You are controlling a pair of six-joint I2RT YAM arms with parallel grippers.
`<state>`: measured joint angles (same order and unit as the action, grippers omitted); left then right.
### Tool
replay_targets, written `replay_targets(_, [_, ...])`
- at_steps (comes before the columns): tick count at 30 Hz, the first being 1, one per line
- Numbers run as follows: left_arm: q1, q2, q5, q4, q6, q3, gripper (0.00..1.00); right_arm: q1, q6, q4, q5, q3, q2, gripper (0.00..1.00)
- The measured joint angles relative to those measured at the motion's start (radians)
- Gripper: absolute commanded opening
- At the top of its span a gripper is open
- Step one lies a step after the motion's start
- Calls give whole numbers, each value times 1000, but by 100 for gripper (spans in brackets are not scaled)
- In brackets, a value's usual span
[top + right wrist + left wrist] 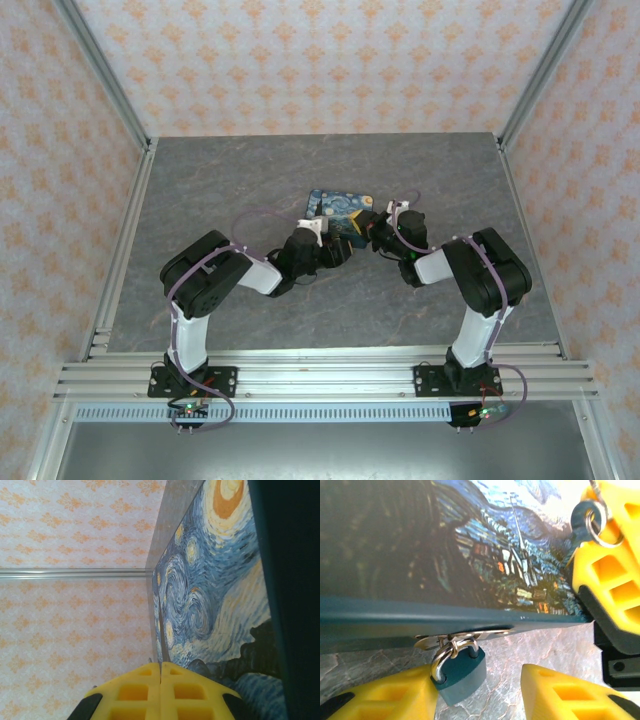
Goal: Unlock a padlock with a key
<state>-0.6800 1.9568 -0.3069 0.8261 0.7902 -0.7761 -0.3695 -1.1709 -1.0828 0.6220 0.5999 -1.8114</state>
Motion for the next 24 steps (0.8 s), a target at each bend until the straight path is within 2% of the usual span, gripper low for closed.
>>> replay_targets(12, [0, 10, 0, 113, 81, 5, 45, 0, -1, -12, 0, 2, -10, 0])
replay_targets(24, [0, 54, 13, 71, 84, -20, 46, 0, -7, -15, 0, 10, -15, 0])
